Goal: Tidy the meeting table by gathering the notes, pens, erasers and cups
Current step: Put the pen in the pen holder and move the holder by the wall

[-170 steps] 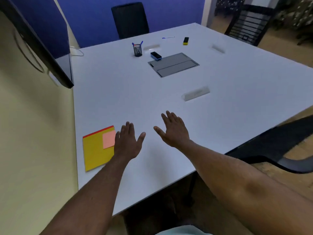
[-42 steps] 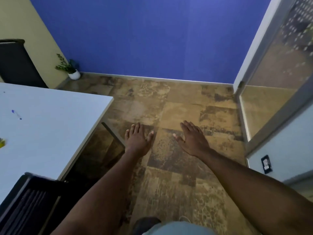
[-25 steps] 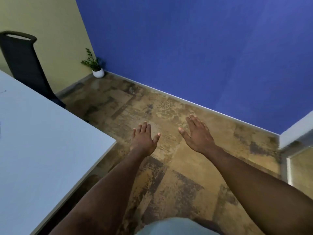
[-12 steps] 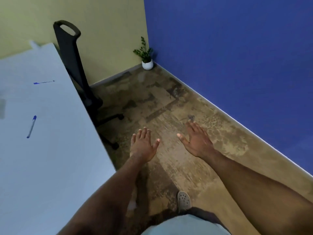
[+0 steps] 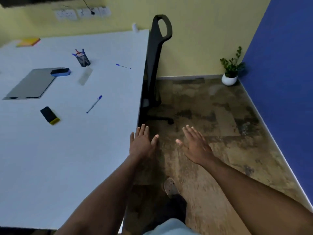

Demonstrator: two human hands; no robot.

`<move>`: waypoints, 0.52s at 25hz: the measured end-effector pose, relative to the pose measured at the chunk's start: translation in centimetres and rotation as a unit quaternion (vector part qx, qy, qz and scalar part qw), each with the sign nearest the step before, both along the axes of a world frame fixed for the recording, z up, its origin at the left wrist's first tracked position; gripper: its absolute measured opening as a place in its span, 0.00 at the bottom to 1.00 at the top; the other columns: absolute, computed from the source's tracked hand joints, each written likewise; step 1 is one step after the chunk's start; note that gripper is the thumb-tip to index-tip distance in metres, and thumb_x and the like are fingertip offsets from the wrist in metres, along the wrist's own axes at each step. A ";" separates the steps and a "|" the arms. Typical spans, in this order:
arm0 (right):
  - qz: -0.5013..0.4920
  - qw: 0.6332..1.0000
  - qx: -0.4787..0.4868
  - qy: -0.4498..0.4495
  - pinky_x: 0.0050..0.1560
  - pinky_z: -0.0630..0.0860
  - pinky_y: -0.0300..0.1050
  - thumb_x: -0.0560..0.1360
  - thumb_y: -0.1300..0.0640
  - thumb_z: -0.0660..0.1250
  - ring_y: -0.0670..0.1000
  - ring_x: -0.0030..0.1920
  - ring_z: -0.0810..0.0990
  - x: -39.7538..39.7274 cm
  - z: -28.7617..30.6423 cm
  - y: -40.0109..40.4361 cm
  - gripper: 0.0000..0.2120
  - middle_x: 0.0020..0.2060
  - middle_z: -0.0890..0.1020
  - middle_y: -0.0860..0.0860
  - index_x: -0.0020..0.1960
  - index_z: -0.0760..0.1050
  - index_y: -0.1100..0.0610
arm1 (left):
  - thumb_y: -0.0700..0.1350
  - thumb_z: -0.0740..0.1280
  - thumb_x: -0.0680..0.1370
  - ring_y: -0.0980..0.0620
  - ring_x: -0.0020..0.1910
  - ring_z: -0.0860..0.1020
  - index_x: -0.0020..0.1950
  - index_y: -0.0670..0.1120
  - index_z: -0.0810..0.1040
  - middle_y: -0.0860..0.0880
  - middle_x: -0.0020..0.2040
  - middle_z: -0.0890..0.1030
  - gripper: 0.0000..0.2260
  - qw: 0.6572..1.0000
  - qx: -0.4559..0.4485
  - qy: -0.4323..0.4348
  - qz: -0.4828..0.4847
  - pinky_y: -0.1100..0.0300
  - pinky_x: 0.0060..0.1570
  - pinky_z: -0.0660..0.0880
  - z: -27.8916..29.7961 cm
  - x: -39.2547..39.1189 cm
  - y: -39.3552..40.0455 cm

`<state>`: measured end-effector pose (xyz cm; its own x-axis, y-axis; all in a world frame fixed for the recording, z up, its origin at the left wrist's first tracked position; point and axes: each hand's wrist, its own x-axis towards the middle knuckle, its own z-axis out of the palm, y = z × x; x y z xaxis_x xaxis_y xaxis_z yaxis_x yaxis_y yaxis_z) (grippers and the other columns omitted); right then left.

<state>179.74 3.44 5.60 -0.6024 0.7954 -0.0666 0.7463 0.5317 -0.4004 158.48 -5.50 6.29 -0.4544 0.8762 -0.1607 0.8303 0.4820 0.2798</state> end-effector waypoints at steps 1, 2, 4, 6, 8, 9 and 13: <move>0.026 1.000 0.009 0.013 0.76 0.48 0.50 0.72 0.27 0.39 0.49 0.78 0.48 -2.1 0.0 1.9 0.43 0.79 0.53 0.50 0.78 0.53 0.53 | 0.64 0.47 0.80 0.48 0.79 0.47 0.80 0.47 0.53 0.49 0.80 0.50 0.32 1.000 0.004 0.005 0.025 0.48 0.76 0.44 -0.5 -1.6 0.9; 0.051 0.998 0.015 0.026 0.76 0.49 0.50 0.72 0.28 0.41 0.49 0.78 0.49 -4.2 0.0 3.7 0.42 0.78 0.54 0.50 0.78 0.55 0.53 | 0.63 0.47 0.81 0.48 0.79 0.47 0.80 0.47 0.53 0.49 0.80 0.49 0.32 0.999 0.004 0.010 0.051 0.47 0.76 0.44 -0.9 -3.3 1.9; 0.099 0.994 0.016 0.035 0.76 0.50 0.49 0.72 0.30 0.41 0.49 0.78 0.51 -8.6 0.1 7.4 0.41 0.78 0.56 0.50 0.77 0.58 0.53 | 0.63 0.47 0.81 0.47 0.79 0.47 0.80 0.47 0.52 0.48 0.81 0.49 0.32 0.994 -0.009 0.007 0.106 0.47 0.76 0.44 -1.5 -7.0 3.8; 0.131 0.991 0.019 0.034 0.76 0.52 0.49 0.72 0.30 0.41 0.49 0.78 0.52 -12.4 -0.2 10.4 0.42 0.77 0.57 0.50 0.76 0.61 0.54 | 0.63 0.46 0.81 0.47 0.79 0.47 0.80 0.46 0.52 0.47 0.81 0.49 0.32 0.989 -0.013 0.007 0.149 0.47 0.76 0.44 -1.7 -10.0 4.9; 0.169 0.985 0.021 0.036 0.75 0.53 0.50 0.71 0.27 0.38 0.50 0.78 0.53 -16.2 -0.4 13.4 0.45 0.77 0.59 0.51 0.75 0.63 0.54 | 0.63 0.47 0.81 0.47 0.79 0.47 0.80 0.46 0.51 0.47 0.81 0.48 0.32 0.982 -0.013 0.005 0.188 0.47 0.76 0.43 -1.7 -12.6 5.8; 0.188 0.981 0.019 0.036 0.75 0.53 0.50 0.70 0.26 0.36 0.50 0.77 0.54 -18.1 -0.4 14.5 0.47 0.77 0.59 0.51 0.74 0.63 0.55 | 0.63 0.47 0.81 0.47 0.79 0.47 0.80 0.46 0.51 0.47 0.81 0.48 0.32 0.978 -0.020 0.001 0.205 0.47 0.76 0.43 -1.5 -13.7 6.0; 0.257 0.965 -0.002 0.045 0.75 0.51 0.47 0.77 0.32 0.46 0.49 0.77 0.53 -25.0 -0.2 17.0 0.35 0.77 0.59 0.49 0.74 0.64 0.53 | 0.62 0.47 0.81 0.48 0.79 0.47 0.80 0.45 0.50 0.47 0.81 0.48 0.32 0.959 -0.025 -0.008 0.282 0.47 0.76 0.43 -0.8 -18.0 6.7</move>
<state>154.70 20.39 5.41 -0.9211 0.3894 0.0027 0.3457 0.8209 -0.4544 140.43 1.25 5.47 -0.8508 0.4830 -0.2070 0.4293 0.8660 0.2565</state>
